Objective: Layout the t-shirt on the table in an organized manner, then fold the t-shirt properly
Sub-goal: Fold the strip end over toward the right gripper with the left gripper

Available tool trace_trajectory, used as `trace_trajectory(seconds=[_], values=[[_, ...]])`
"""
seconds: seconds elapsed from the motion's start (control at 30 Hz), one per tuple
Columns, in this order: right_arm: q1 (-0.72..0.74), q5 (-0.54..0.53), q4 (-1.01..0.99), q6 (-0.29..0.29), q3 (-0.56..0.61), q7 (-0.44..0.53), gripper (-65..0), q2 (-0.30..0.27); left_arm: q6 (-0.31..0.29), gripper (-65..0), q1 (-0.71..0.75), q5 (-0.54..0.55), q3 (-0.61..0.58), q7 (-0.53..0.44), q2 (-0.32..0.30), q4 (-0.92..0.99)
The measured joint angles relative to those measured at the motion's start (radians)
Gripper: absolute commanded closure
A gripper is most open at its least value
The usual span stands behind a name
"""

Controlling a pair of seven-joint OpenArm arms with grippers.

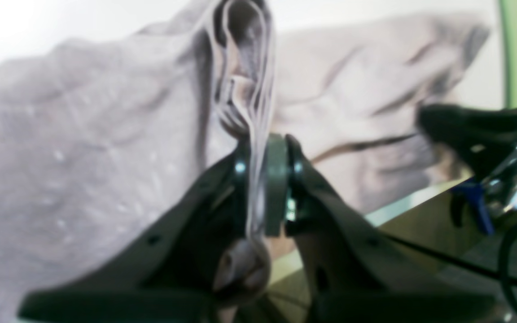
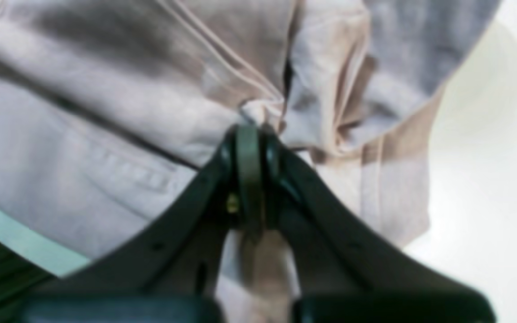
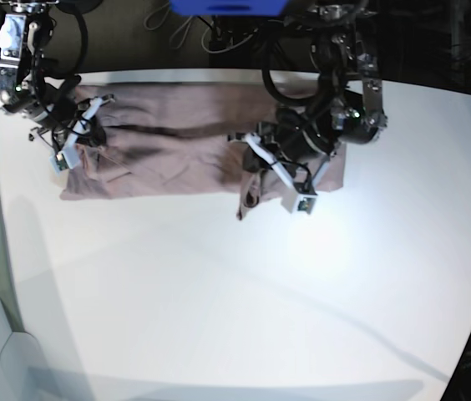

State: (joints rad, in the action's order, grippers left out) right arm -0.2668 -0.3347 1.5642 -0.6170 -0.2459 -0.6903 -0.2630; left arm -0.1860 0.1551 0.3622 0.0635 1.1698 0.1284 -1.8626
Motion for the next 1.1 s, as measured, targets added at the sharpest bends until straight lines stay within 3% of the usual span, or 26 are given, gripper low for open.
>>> trace_trajectory(seconds=[0.53,0.63,0.73,0.83,0.9,0.97,1.1], values=[[0.0,0.002,0.0,0.0,0.0,0.0,0.0,0.0,0.001,-1.0,0.0,-0.008,-0.043,-0.014,-0.011,0.104],[0.0,0.0,0.0,0.0,0.0,0.0,0.0,0.0,-0.002,-9.9,-0.001,0.015,-0.116,-0.015,-0.057,0.102],[0.0,0.0,0.0,0.0,0.0,0.0,0.0,0.0,-0.004,-28.3,-0.001,0.081,-0.169,-0.016,-0.115,0.097],[0.0,0.005,0.001,0.0,0.0,0.0,0.0,0.0,-0.003,-46.1,-0.001,0.136,-0.148,-0.015,-0.122,0.096],[0.0,0.004,0.001,0.0,0.0,0.002,0.0,0.0,-0.003,-54.7,-0.001,0.153,-0.106,-0.016,-0.12,0.095],[-0.001,0.004,0.002,0.0,0.0,0.002,0.0,0.0,-0.004,-57.4,-0.001,0.161,-0.068,-0.018,-0.117,0.095],[0.0,0.005,0.002,0.0,0.0,0.002,0.0,0.0,-0.005,-56.8,0.0,0.235,-0.004,-0.016,-0.117,0.083]])
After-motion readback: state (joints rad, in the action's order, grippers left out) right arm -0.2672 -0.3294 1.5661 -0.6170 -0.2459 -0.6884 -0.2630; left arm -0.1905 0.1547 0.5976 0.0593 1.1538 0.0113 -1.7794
